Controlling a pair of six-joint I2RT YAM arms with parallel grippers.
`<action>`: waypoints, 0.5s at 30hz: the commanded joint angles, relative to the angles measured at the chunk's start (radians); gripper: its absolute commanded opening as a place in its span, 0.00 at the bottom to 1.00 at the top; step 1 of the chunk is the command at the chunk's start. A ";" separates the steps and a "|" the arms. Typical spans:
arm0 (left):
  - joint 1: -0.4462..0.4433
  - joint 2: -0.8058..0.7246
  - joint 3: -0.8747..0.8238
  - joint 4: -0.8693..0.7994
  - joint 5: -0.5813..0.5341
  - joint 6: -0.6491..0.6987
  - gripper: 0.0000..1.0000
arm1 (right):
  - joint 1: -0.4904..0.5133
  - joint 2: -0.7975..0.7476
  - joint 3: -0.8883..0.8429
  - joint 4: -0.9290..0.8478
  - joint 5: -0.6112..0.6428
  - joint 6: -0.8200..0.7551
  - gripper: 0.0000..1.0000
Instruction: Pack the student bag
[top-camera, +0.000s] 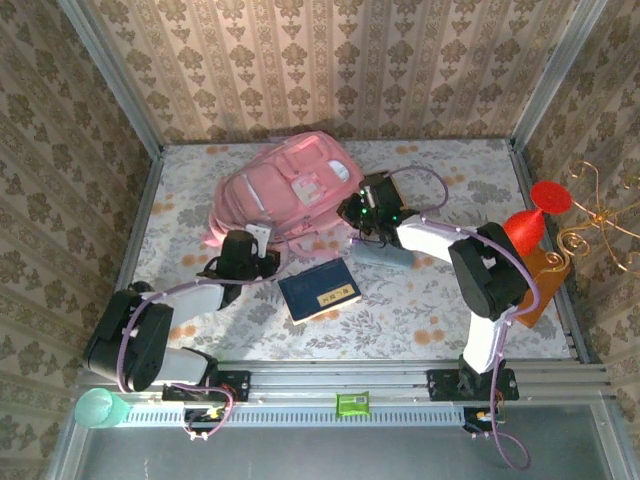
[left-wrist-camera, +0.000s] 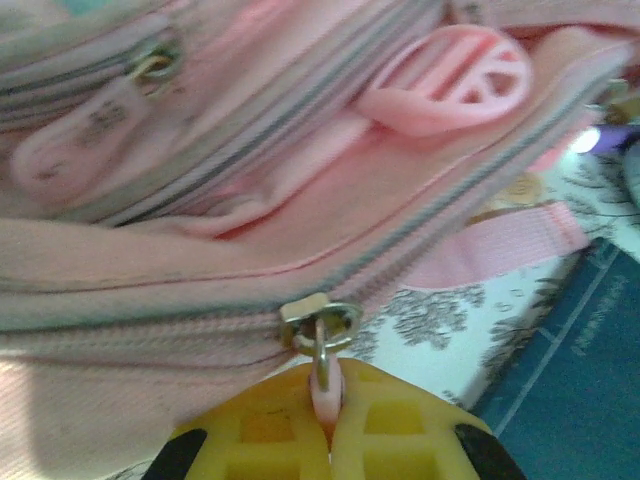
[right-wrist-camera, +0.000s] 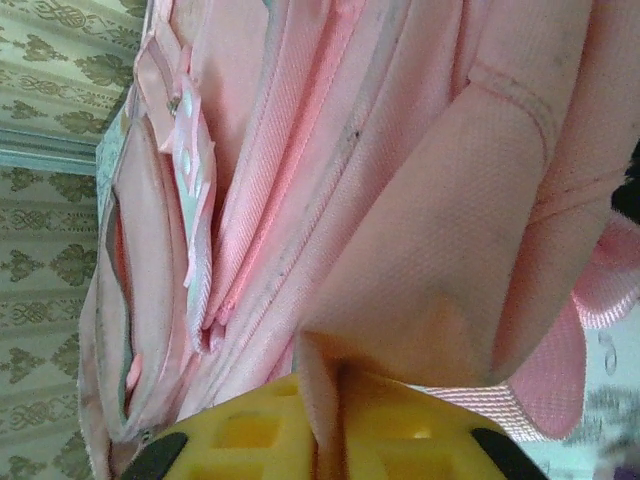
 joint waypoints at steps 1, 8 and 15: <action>-0.050 0.021 0.062 0.007 0.061 -0.012 0.00 | -0.054 0.025 0.096 -0.087 -0.072 -0.123 0.26; -0.114 0.075 0.135 0.023 0.052 -0.041 0.00 | -0.089 -0.033 0.119 -0.299 -0.162 -0.296 0.63; -0.132 0.107 0.139 0.029 0.047 -0.036 0.00 | -0.004 -0.087 -0.062 -0.127 -0.260 -0.131 0.91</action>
